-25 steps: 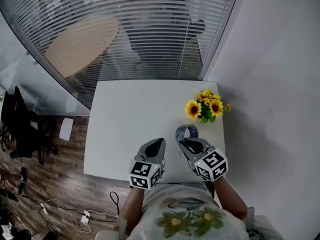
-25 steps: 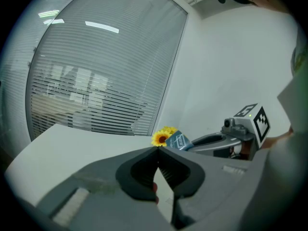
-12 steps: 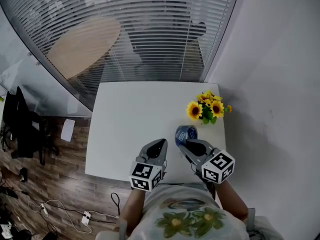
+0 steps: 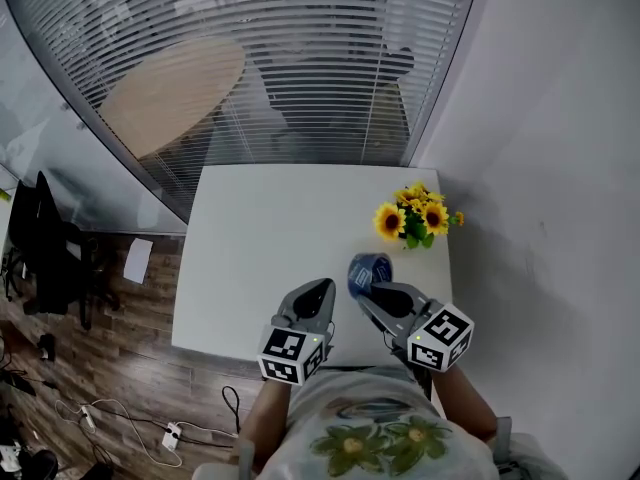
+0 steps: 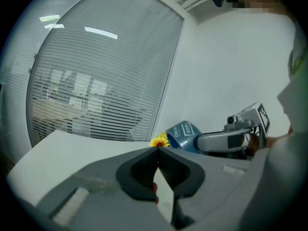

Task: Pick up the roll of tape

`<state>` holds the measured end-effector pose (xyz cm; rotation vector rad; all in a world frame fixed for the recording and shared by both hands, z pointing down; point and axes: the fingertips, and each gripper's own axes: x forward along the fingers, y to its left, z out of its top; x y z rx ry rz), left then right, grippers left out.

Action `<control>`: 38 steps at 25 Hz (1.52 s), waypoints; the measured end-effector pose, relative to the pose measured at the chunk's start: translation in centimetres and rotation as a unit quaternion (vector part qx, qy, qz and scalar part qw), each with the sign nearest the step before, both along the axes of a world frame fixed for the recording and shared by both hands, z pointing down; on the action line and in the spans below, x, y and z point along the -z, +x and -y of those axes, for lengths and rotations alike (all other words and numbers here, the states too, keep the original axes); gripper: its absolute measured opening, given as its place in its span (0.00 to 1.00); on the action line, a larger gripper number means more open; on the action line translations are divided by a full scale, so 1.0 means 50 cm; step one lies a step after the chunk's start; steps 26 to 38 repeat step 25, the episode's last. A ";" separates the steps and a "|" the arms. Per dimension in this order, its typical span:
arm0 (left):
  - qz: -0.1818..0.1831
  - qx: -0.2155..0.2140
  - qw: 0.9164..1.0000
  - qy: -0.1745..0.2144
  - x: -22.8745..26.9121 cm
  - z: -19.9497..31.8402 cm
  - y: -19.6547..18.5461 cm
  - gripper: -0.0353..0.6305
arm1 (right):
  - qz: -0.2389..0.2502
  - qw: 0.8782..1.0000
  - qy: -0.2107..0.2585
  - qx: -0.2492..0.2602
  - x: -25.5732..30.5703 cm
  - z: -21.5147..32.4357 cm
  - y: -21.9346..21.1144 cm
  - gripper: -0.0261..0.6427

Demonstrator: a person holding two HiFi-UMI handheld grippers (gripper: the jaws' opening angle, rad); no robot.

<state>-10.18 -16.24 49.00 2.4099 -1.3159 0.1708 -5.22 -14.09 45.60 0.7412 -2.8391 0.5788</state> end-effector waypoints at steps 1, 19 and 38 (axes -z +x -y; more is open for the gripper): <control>0.000 0.000 1.000 0.001 0.001 -0.002 0.001 0.05 | 0.002 1.000 0.000 0.002 0.002 -0.002 0.000 0.11; 0.006 0.010 1.000 0.007 0.015 -0.042 0.003 0.05 | 0.038 0.999 -0.004 0.017 0.032 -0.038 0.003 0.11; 0.007 0.013 1.000 0.011 0.010 -0.050 0.012 0.05 | 0.056 0.998 -0.007 0.024 0.036 -0.045 0.008 0.11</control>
